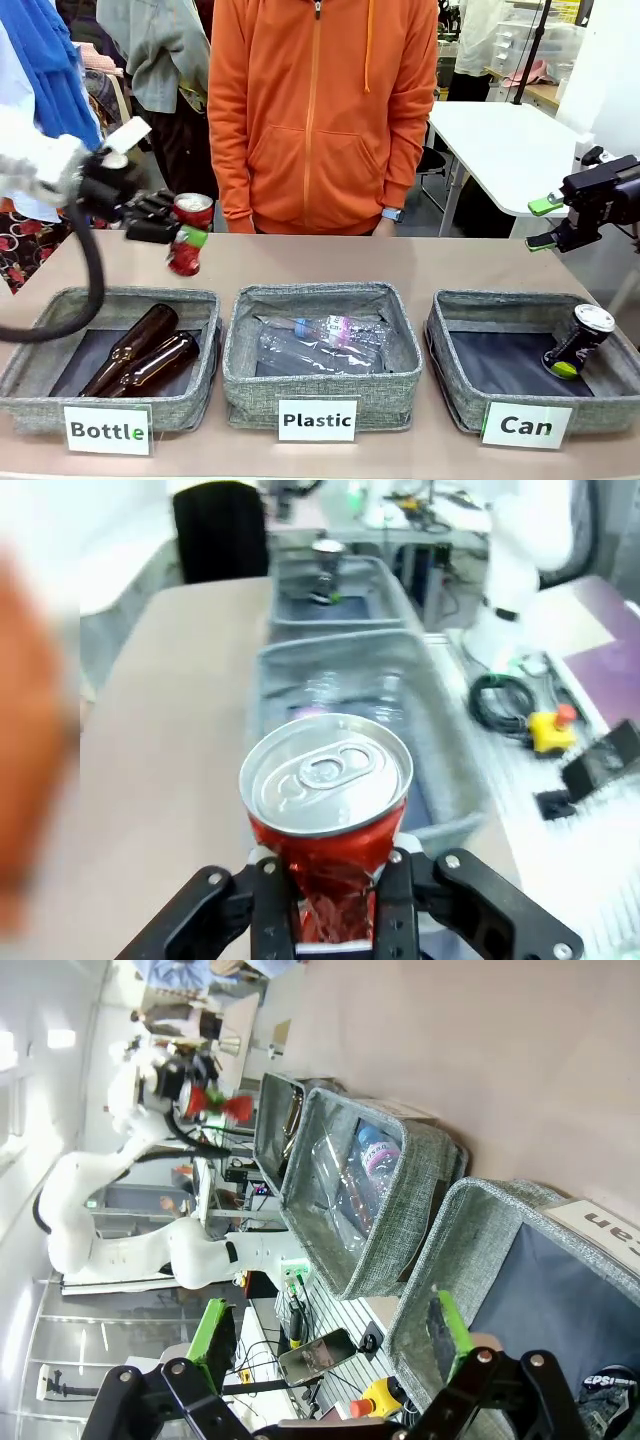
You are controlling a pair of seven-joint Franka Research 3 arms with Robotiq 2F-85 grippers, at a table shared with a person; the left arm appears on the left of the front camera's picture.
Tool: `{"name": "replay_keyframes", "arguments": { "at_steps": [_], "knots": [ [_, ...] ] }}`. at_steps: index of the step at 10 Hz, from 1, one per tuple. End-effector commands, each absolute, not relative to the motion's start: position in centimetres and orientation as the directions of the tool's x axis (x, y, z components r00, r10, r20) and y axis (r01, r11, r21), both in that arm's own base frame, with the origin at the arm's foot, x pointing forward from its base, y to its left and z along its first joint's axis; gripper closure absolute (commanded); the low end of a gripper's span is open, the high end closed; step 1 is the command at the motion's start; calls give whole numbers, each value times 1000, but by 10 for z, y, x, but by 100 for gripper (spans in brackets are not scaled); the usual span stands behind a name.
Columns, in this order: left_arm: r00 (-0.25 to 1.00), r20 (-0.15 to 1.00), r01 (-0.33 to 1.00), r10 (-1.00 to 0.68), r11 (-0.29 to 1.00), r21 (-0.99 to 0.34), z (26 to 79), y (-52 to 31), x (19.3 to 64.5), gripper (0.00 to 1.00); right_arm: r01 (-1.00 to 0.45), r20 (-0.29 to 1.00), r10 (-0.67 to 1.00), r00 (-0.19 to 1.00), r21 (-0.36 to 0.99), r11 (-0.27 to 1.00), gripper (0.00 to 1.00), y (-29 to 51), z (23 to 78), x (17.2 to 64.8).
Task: Sort the can waste into the basket.
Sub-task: Pick up the can waste from the table and place it in the right Fabric basket.
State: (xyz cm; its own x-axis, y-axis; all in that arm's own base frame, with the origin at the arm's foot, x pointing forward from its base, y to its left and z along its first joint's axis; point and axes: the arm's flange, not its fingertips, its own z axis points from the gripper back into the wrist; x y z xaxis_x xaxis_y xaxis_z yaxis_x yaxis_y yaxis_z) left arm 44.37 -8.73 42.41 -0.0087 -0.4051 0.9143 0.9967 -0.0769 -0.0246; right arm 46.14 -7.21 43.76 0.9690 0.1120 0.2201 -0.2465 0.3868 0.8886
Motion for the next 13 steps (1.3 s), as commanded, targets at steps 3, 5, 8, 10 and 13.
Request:
{"name": "replay_keyframes", "arguments": {
  "at_steps": [3, 5, 8, 10, 13],
  "knots": [
    [-22, 915, 995, -402, -101, -20, 414, -76, 410, 100, -259, 230, 121, 966, 885, 387, 0, -73, 439, 460],
    [-22, 915, 995, -402, -101, -20, 414, -76, 410, 100, -259, 230, 121, 966, 885, 387, 0, -73, 439, 460],
    [-36, 912, 994, -409, -110, -10, 413, -73, 405, 74, -259, 230, 121, 966, 885, 387, 0, -73, 439, 460],
    [-89, 924, 995, -371, -78, 64, 448, -190, 384, 74, -221, 157, 174, 972, 861, 458, 0, -77, 449, 448],
    [-211, 886, 973, -413, -174, 151, 488, -347, 395, 74, -207, 78, 260, 962, 829, 519, 0, -125, 457, 403]
  ]
}}
